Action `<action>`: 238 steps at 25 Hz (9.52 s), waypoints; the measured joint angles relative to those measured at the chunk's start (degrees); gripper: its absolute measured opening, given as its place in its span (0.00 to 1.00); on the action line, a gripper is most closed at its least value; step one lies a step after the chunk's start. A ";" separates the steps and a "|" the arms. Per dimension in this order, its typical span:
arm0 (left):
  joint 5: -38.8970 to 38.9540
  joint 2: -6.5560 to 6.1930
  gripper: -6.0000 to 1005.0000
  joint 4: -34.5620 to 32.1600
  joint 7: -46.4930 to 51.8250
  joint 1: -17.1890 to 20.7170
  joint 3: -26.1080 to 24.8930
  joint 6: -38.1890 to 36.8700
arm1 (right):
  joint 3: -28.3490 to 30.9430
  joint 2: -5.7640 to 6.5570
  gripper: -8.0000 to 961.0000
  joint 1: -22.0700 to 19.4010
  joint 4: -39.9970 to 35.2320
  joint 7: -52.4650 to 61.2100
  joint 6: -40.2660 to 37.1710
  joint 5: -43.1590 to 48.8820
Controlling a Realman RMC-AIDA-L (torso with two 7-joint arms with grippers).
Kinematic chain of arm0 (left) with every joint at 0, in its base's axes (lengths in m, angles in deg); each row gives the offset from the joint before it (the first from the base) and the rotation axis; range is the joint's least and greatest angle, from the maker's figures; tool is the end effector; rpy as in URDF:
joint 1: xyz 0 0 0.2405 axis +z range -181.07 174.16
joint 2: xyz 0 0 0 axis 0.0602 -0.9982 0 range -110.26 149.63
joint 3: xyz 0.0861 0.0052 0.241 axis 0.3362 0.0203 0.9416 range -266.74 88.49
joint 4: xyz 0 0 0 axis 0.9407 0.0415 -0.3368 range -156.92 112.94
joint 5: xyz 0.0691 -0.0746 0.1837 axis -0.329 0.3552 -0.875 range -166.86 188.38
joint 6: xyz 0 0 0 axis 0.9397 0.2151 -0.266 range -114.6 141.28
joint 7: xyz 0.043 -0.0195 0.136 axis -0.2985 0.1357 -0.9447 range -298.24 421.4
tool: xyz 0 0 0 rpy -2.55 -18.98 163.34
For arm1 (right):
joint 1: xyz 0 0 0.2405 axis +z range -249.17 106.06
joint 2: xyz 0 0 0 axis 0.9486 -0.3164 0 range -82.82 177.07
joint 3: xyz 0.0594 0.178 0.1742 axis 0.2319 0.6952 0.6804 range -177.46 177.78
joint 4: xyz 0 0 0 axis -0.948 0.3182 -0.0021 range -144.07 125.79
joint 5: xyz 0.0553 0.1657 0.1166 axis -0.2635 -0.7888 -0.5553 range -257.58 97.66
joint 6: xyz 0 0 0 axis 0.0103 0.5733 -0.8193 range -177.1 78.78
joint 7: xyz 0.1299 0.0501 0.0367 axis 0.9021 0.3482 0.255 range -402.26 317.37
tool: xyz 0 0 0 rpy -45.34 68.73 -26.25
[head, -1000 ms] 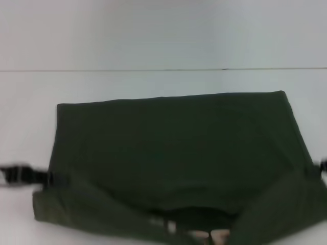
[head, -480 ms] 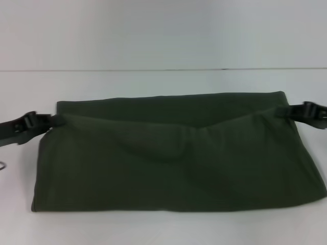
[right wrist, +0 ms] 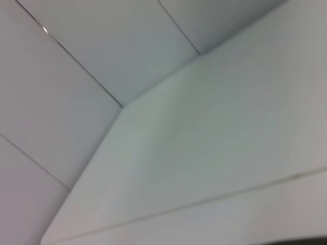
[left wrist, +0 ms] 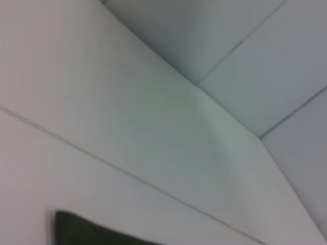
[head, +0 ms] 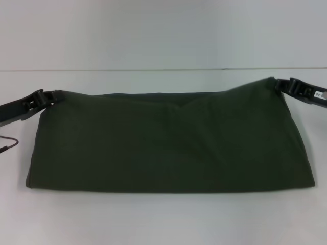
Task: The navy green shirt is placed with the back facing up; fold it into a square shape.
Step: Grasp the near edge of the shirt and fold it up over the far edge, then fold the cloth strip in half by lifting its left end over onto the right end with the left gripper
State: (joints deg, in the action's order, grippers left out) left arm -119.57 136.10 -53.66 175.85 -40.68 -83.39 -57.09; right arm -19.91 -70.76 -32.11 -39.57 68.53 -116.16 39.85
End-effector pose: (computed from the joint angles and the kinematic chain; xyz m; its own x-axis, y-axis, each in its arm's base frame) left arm -0.3239 0.3830 0.0533 0.1134 0.6292 0.7689 0.9855 -0.1698 -0.0064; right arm 0.2808 0.4056 0.0276 0.2451 -0.6266 -0.7398 -0.9462 -0.3210 -0.0416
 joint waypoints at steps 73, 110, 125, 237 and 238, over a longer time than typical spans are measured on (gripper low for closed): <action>32.43 3.56 0.63 5.23 -13.65 4.00 18.17 13.06 | -3.64 0.24 0.75 -5.40 10.98 -22.31 7.05 -21.12; 1.39 1.37 0.82 -1.96 28.80 14.05 2.24 -9.64 | -15.62 -1.87 0.98 -15.45 0.71 -48.16 -22.02 -5.98; 1.28 1.17 0.81 -1.49 33.73 13.42 1.11 -4.05 | -15.26 -1.91 0.98 -14.93 0.96 -45.84 -21.80 -6.01; 57.77 8.30 0.02 23.91 -1.35 -18.04 58.03 8.09 | 5.15 -1.87 0.98 -19.18 4.24 -42.91 -22.44 -6.16; 57.82 8.30 0.02 24.48 -1.65 -17.91 58.05 8.08 | 5.15 -1.86 0.98 -18.99 4.43 -42.90 -22.44 -6.16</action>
State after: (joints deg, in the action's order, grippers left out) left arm -61.75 144.40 -29.18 174.20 -58.60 -25.35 -49.01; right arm -14.76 -72.62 -51.09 -35.13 25.63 -138.60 33.70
